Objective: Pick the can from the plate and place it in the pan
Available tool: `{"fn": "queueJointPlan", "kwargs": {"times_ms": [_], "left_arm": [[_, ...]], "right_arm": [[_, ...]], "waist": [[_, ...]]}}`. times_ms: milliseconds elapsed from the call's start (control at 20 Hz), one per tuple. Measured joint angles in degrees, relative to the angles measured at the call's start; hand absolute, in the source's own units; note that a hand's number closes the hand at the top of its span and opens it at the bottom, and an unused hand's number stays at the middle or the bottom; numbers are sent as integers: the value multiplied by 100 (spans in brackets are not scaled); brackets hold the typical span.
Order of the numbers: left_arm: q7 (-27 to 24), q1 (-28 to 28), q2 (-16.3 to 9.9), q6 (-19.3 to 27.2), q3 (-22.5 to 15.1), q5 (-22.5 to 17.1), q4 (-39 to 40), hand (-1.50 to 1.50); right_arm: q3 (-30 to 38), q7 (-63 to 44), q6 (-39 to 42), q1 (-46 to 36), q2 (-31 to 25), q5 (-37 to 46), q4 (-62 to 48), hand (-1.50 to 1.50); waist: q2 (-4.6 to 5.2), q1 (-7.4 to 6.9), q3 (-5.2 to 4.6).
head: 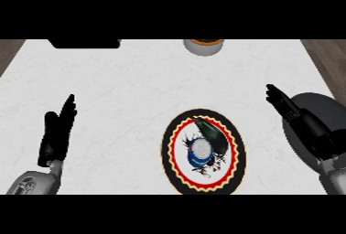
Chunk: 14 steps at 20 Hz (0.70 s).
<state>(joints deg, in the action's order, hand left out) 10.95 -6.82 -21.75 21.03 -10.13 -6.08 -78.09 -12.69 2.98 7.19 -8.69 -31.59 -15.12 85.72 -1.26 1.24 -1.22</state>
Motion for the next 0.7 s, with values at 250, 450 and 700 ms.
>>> {"fn": "queueJointPlan", "kwargs": {"times_ms": [250, 450, 700], "left_arm": [[-240, -141, 129, -210, 142, -275, -397, 0], [-265, -317, 215, -444, 318, -659, -679, 0], [-208, -204, 219, -631, 494, -938, -953, 0]], "right_arm": [[164, -85, -69, -559, 506, -459, 472, 150], [149, -160, -692, -736, 570, 110, 794, 150], [66, 388, -1109, 355, 211, 1090, 1562, -150]], "waist": [[74, -154, 86], [75, -120, 100], [79, -32, 114]]}}
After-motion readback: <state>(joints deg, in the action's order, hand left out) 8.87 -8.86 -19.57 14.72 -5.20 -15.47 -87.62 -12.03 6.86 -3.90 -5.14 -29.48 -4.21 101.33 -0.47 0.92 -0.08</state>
